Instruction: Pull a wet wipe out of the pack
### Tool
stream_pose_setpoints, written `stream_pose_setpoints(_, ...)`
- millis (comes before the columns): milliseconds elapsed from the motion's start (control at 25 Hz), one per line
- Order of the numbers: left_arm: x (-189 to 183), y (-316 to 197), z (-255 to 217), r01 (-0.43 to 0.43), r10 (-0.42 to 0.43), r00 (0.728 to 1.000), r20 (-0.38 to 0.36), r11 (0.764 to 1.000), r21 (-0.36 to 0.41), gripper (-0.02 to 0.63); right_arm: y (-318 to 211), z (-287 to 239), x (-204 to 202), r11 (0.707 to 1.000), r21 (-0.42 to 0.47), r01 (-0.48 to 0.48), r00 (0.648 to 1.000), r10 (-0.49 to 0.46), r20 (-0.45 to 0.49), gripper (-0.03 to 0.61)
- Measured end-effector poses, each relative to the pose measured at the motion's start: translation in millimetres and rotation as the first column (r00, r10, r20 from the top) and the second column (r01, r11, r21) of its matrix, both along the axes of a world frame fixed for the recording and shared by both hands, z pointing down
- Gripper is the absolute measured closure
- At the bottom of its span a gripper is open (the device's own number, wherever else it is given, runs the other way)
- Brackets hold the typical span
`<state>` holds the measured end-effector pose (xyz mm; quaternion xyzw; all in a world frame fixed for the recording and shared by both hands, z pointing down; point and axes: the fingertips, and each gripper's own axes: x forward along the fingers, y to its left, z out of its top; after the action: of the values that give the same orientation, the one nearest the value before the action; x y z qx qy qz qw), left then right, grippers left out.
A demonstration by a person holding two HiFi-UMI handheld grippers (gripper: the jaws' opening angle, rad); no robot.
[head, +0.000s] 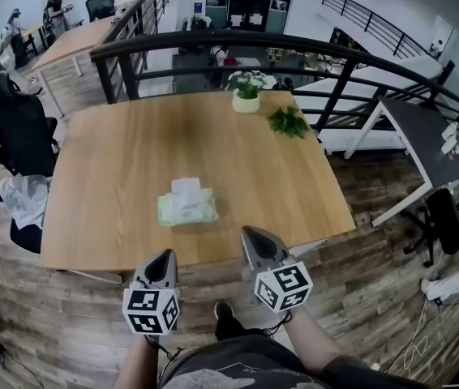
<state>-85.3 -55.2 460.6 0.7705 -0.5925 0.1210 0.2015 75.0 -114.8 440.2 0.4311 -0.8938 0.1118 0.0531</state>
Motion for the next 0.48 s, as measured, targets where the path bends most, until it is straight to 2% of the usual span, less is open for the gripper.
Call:
stream_pose_setpoints(280,8,-36,2,0.033,-0.033,0.999,0.008,0.999,-0.014,0.6,-42,5,-5,0.997,0.013,0.08,0.997,-0.08,-0.02,0.554)
stream_pose_setpoints(480,9,-57,7,0.066,-0.065,0.998,0.015,0.997,-0.027,0.6,-76,5,0,0.996,0.017,0.092,0.996,-0.091,-0.011,0.552)
